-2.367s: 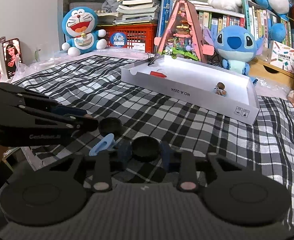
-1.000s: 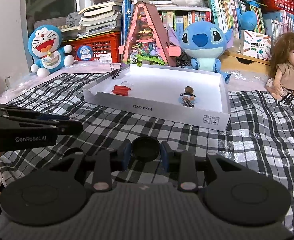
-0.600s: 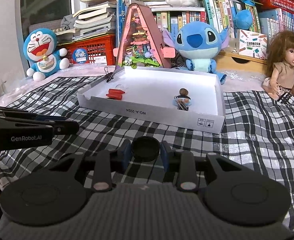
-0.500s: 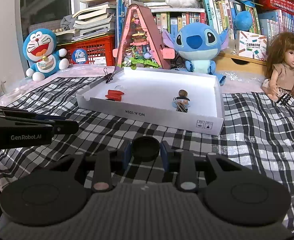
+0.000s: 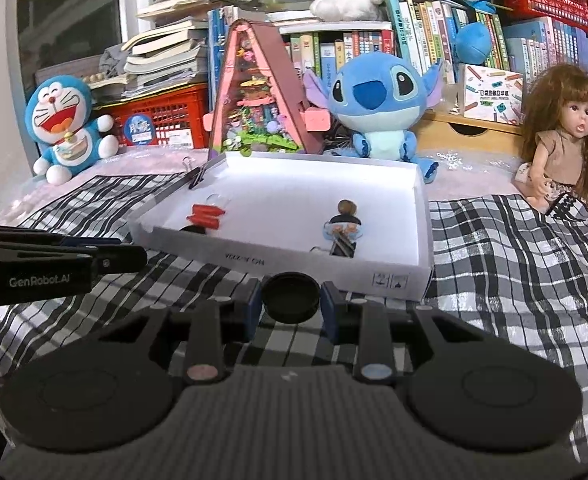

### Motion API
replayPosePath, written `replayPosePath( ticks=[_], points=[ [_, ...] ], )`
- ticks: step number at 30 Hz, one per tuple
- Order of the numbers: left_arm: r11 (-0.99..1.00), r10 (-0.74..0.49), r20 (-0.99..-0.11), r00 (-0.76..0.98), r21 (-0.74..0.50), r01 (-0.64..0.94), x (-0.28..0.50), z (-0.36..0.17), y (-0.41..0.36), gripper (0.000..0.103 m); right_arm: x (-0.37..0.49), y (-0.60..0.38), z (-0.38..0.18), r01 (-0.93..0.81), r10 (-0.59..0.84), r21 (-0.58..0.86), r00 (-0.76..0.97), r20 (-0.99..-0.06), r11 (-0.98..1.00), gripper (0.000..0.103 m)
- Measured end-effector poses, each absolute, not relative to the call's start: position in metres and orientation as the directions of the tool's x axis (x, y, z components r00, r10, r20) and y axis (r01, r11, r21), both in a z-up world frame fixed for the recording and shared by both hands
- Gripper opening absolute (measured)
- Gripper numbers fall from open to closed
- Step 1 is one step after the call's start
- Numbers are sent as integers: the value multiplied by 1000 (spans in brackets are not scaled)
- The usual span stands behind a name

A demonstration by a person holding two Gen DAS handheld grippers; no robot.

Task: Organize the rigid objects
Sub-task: 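Carry the brown ball with left tool while right tool carries the black lid over the tray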

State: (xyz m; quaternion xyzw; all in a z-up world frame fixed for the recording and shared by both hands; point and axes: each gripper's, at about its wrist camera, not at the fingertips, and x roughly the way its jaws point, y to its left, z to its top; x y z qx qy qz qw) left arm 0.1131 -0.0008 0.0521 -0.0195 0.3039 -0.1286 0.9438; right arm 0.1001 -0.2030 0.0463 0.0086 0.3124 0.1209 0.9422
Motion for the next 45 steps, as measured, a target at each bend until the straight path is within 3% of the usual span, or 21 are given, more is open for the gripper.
replayPosePath(
  ticks=[22, 45],
  points=[
    [953, -298, -656, 693, -243, 180, 233, 79, 1, 22, 181, -224, 78, -152, 241, 196, 755, -609, 969, 38],
    [977, -208, -723, 659, -191, 99, 327, 49, -11, 22, 282, -239, 61, 1, 212, 281, 653, -727, 960, 38]
  ],
)
